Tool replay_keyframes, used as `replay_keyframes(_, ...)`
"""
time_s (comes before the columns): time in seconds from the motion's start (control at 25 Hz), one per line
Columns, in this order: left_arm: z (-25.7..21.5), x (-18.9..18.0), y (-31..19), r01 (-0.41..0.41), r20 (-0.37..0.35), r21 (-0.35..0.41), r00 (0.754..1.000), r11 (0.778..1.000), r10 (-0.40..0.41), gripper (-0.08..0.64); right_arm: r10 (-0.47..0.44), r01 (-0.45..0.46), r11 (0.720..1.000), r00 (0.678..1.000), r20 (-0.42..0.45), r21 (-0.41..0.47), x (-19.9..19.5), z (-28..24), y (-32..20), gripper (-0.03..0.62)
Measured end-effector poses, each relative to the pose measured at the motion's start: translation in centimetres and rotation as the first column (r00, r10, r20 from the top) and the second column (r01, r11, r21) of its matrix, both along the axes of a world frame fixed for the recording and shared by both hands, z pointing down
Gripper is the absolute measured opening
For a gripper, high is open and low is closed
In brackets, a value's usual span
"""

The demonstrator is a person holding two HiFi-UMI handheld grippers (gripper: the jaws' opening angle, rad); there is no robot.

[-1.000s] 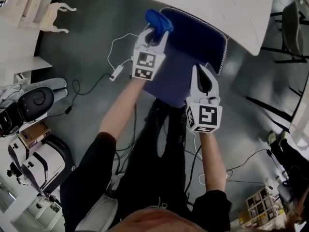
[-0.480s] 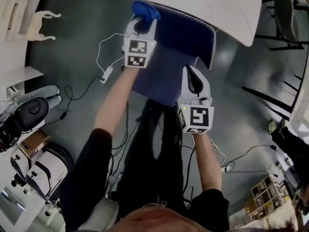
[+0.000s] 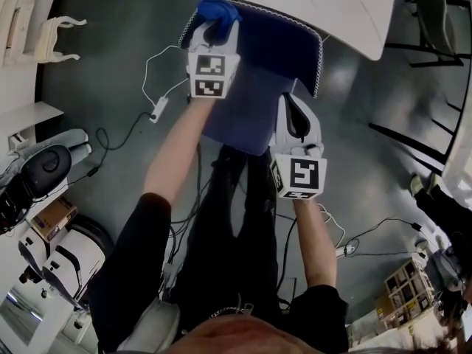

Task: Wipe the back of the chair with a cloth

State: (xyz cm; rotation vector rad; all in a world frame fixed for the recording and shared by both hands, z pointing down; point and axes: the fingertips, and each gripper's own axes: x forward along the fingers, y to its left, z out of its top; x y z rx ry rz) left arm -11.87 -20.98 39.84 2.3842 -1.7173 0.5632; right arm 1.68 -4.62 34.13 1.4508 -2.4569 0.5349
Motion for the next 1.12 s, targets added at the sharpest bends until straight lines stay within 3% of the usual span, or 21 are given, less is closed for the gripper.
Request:
replay_keyframes(0.88,0.6,10.5,2.3,-0.116,-0.07,-0.021,0.991,0.993,0.114,0.083,0.082,-0.082,0.997,0.997,-0.013,-0.009,5.2,0.3,2.0,0.003)
replay_keyframes(1.12,0.7,15.1,3.2,-0.195,-0.065,-0.03,0.979,0.98,0.193,0.083,0.113,-0.113,0.993,0.993,-0.02,-0.014,7.5,0.2,2.5,0.003)
